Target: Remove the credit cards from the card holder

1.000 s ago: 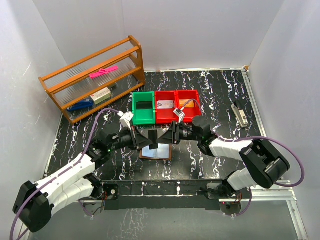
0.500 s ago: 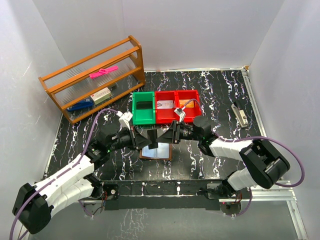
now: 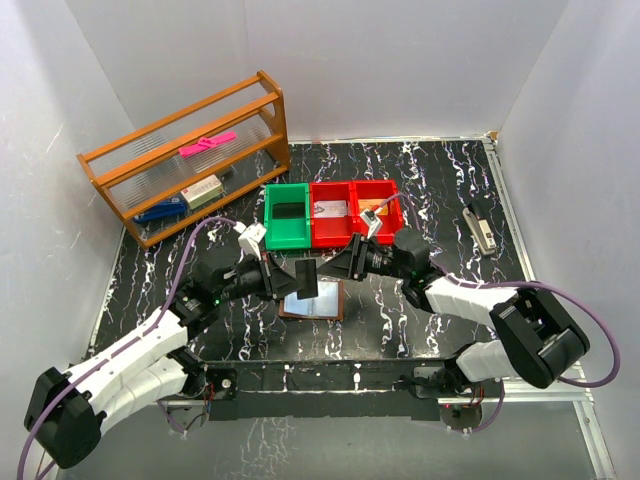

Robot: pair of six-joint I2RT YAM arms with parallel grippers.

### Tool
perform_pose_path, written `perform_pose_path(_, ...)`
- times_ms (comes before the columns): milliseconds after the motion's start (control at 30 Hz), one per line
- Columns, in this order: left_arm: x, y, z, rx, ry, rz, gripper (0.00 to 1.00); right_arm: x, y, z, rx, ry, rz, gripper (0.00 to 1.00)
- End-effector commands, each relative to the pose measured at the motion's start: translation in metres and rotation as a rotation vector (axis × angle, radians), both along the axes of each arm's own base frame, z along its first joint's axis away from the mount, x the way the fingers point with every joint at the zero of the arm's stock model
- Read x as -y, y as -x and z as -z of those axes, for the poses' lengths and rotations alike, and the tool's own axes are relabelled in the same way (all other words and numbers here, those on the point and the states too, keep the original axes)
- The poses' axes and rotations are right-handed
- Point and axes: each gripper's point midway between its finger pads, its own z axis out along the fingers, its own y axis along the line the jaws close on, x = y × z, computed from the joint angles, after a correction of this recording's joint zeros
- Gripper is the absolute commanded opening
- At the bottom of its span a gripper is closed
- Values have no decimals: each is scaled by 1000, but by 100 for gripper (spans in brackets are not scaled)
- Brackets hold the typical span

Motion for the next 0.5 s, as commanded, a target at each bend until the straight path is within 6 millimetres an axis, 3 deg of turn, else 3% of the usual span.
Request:
perform_pose_path(0, 5, -1, -25, 55, 45, 17, 0, -6, 4, -15, 48, -31, -62, 43)
perform_pose_path(200, 13, 3, -31, 51, 94, 61, 0, -17, 19, -21, 36, -104, -163, 39)
perform_pose_path(467, 15, 6, -30, 32, 109, 79, 0, -20, 22, -30, 53, -155, -179, 24)
